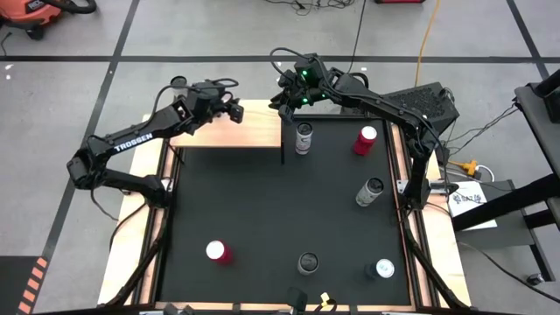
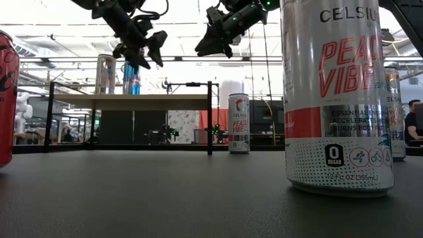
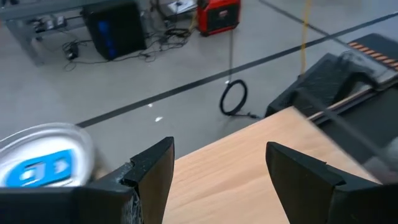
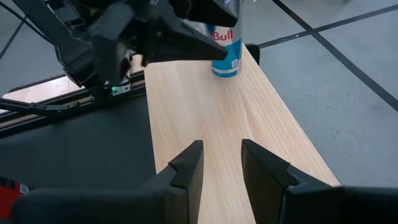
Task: Place canned beverage on shelf
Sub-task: Put the top white pink soda can on the shelf
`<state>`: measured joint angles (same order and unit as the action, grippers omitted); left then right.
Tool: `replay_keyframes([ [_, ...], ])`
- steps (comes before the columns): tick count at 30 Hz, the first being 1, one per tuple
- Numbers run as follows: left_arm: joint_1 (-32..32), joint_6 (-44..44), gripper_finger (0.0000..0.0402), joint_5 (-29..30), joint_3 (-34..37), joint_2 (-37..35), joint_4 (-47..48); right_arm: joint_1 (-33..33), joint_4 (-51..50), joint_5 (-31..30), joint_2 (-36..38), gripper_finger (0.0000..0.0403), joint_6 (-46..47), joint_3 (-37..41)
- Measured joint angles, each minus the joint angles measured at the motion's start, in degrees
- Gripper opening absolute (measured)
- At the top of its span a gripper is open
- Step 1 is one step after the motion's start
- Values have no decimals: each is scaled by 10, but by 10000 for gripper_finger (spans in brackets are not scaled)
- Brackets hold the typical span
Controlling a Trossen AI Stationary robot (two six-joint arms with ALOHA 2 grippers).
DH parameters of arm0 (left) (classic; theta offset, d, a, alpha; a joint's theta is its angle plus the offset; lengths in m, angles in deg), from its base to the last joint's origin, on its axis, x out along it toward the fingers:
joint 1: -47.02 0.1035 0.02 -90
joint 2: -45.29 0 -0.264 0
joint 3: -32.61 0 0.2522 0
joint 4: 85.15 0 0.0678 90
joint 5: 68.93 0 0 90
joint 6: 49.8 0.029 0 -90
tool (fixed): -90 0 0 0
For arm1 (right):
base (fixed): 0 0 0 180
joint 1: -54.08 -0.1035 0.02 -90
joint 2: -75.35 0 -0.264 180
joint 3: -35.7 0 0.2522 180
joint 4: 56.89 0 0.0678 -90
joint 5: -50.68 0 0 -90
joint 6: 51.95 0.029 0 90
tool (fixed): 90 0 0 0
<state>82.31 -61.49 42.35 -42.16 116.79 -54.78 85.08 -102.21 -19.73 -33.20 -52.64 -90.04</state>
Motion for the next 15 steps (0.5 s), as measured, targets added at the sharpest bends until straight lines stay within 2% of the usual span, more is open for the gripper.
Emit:
replay_keyframes([
  [9,-57,27,254,-25,0,-15,-11,0,0,0,0,91,0,0],
  [12,-72,6,254,-53,0,-28,-10,0,0,0,0,91,0,0],
  [15,-86,10,254,-108,0,-42,-7,0,0,0,0,91,0,0],
])
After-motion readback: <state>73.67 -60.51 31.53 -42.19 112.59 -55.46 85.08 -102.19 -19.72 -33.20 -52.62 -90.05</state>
